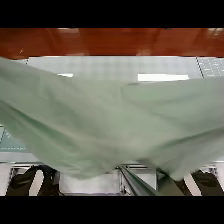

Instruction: Fold the shirts.

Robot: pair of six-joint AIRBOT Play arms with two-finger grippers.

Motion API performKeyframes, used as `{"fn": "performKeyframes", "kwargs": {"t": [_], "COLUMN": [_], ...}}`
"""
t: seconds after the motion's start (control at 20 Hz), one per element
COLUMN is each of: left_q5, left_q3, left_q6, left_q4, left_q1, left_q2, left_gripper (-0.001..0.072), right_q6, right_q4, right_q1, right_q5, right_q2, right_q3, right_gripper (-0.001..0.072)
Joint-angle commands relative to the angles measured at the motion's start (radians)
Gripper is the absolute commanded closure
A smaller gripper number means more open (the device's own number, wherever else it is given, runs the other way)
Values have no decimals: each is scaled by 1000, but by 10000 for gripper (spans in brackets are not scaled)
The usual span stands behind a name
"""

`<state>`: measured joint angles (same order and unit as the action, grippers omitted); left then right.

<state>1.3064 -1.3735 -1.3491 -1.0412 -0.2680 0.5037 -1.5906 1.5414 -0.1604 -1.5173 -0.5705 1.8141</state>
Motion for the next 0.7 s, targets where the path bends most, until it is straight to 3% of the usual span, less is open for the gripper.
{"fn": "performKeyframes", "kwargs": {"t": [0.0,0.15,0.35,0.65], "left_q5": [-40,-164,-413,-599], "left_q3": [235,460,611,498], "left_q6": [-25,-26,-24,-25], "left_q4": [-66,-43,82,101], "left_q1": [36,37,69,179], "left_q2": [6,76,260,708], "left_gripper": [688,688,687,687], "right_q6": [-9,-3,22,58], "right_q4": [-68,-130,-264,-399], "right_q1": [0,0,0,-1], "right_q5": [-80,-20,232,660], "right_q2": [11,11,-71,-463], "right_q3": [-200,-513,-871,-920], "right_gripper": [681,681,681,681]}}
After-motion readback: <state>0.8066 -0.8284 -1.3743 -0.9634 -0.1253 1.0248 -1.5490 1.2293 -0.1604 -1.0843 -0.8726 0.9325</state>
